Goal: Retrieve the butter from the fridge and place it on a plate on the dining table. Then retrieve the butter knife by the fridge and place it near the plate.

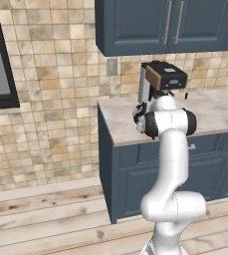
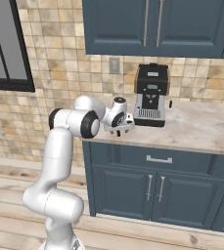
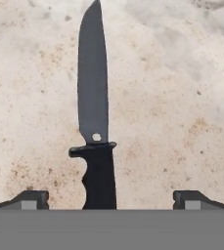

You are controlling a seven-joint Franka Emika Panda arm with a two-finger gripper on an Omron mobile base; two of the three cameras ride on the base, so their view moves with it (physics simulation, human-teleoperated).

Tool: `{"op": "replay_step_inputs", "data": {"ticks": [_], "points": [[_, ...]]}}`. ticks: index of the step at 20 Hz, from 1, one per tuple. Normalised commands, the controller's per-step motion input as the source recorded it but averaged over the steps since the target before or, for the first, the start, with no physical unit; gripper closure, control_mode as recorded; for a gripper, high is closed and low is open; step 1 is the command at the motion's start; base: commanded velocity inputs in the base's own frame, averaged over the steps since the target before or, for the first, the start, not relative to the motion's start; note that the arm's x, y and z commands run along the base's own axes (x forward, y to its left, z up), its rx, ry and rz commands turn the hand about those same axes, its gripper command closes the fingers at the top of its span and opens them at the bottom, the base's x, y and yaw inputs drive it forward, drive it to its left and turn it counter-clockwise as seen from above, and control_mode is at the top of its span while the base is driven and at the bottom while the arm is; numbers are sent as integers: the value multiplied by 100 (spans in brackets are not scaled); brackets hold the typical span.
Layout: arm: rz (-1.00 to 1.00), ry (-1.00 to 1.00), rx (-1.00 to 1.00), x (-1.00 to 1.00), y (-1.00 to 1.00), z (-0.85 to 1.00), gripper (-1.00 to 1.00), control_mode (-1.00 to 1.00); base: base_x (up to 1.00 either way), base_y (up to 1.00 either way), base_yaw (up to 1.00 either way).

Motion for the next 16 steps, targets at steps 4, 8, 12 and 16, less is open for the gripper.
{"op": "replay_step_inputs", "data": {"ticks": [4,8,12,16], "points": [[0,0,0,0,-6,-39,100,-100,0,0,0],[0,0,0,0,0,-47,100,-100,0,0,0],[0,0,0,-5,0,-44,100,-100,0,0,0],[0,0,0,-16,0,-33,100,-100,0,0,0]]}}
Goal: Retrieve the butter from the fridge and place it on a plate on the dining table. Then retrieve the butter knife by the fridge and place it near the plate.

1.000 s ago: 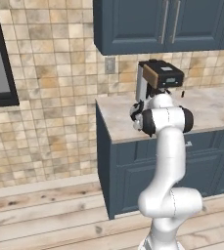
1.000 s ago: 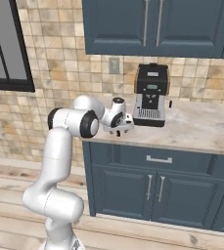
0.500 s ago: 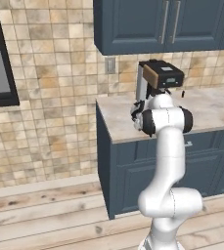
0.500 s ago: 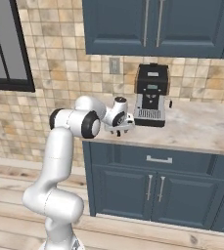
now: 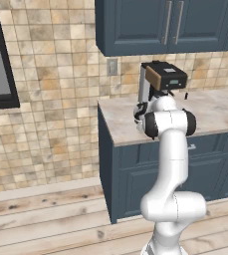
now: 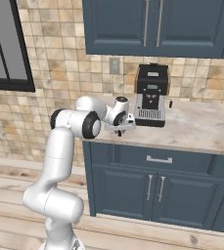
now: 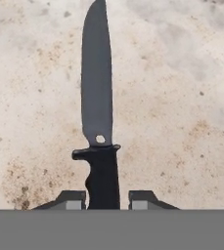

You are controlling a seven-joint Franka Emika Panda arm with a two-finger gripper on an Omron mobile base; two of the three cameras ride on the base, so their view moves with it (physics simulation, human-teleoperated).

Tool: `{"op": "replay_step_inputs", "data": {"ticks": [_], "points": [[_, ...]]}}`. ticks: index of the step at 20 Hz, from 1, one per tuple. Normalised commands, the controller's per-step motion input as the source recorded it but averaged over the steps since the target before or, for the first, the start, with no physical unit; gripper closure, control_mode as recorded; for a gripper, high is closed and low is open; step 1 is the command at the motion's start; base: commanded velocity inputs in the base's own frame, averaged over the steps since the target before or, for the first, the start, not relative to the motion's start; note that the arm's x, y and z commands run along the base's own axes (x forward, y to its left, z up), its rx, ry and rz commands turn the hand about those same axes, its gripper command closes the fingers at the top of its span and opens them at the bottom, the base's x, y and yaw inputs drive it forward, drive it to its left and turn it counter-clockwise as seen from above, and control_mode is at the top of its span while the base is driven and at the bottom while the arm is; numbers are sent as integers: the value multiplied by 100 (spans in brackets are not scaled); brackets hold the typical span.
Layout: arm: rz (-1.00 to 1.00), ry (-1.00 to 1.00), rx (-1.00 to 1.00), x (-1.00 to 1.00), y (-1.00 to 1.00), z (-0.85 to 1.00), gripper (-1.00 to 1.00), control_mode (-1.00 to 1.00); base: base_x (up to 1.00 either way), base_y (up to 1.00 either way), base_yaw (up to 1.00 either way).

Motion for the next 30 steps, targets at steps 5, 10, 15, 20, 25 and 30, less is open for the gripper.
{"op": "replay_step_inputs", "data": {"ticks": [5,10,15,20,25,30], "points": [[0,0,0,-27,0,-1,100,-100,0,0,0],[0,0,0,-38,0,31,100,-100,0,0,0],[0,-3,-1,-41,4,95,100,-100,0,0,0],[0,-6,0,-67,3,99,100,-100,0,0,0],[0,-2,0,-97,0,78,100,-100,0,0,0],[1,-2,0,-100,17,71,100,-100,0,0,0]]}}
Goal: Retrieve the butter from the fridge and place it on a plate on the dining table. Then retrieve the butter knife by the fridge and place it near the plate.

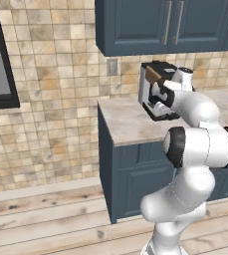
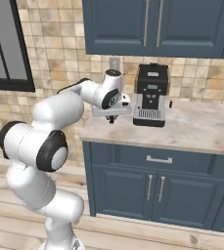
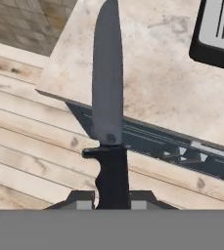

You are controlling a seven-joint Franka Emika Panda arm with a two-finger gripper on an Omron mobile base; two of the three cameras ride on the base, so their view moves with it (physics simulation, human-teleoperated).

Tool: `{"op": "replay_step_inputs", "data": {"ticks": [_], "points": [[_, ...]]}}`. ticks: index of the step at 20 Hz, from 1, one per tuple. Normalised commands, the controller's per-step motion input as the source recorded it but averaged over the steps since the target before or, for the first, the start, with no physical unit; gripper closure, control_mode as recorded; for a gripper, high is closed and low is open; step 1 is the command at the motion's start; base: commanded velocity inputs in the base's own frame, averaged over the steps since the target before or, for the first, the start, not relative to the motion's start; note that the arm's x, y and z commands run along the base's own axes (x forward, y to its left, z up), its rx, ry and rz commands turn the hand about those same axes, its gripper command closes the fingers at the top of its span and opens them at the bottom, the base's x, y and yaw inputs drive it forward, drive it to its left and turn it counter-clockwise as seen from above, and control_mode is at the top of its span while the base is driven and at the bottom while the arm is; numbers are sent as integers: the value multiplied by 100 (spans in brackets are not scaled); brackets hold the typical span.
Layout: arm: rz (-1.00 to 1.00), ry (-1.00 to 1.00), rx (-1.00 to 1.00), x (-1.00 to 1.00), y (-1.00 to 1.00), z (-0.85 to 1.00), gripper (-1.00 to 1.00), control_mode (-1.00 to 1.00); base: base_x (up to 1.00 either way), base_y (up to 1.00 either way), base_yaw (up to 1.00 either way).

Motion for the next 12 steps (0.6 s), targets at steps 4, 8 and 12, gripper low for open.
{"op": "replay_step_inputs", "data": {"ticks": [4,8,12], "points": [[2,0,0,-95,49,72,100,-100,0,0,0],[0,0,-1,-76,50,71,100,-100,0,0,0],[0,1,0,-78,6,43,100,-100,0,0,0]]}}
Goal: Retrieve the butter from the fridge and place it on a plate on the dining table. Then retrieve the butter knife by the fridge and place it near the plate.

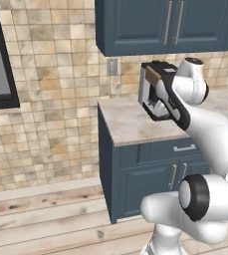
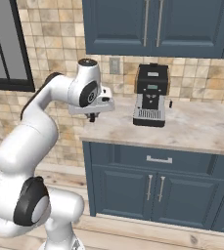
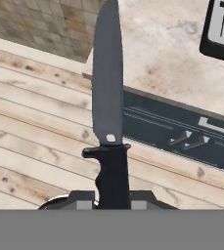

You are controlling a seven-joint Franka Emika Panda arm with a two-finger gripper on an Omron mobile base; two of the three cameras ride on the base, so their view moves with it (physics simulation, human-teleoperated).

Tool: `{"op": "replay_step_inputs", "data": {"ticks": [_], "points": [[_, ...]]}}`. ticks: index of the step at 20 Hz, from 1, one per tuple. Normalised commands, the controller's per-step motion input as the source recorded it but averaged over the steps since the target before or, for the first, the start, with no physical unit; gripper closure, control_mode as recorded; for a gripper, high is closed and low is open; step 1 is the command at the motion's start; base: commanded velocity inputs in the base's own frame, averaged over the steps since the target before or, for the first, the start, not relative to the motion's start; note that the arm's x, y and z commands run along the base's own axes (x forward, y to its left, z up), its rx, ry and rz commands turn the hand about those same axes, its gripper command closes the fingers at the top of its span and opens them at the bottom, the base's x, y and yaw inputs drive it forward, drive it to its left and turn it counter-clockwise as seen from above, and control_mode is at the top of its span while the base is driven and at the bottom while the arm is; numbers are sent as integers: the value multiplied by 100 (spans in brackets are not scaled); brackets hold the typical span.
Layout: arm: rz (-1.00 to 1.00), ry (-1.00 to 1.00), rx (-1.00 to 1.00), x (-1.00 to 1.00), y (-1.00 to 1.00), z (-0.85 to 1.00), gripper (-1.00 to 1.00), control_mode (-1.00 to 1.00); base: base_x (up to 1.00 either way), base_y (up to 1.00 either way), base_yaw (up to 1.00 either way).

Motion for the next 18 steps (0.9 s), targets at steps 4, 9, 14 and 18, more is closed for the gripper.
{"op": "replay_step_inputs", "data": {"ticks": [4,9,14,18], "points": [[0,0,0,-76,1,27,100,-100,0,0,0],[0,-3,-1,-47,10,35,100,-100,0,0,0],[0,-2,0,-23,0,10,100,-100,0,0,0],[0,0,0,-6,0,0,100,100,-14,0,0]]}}
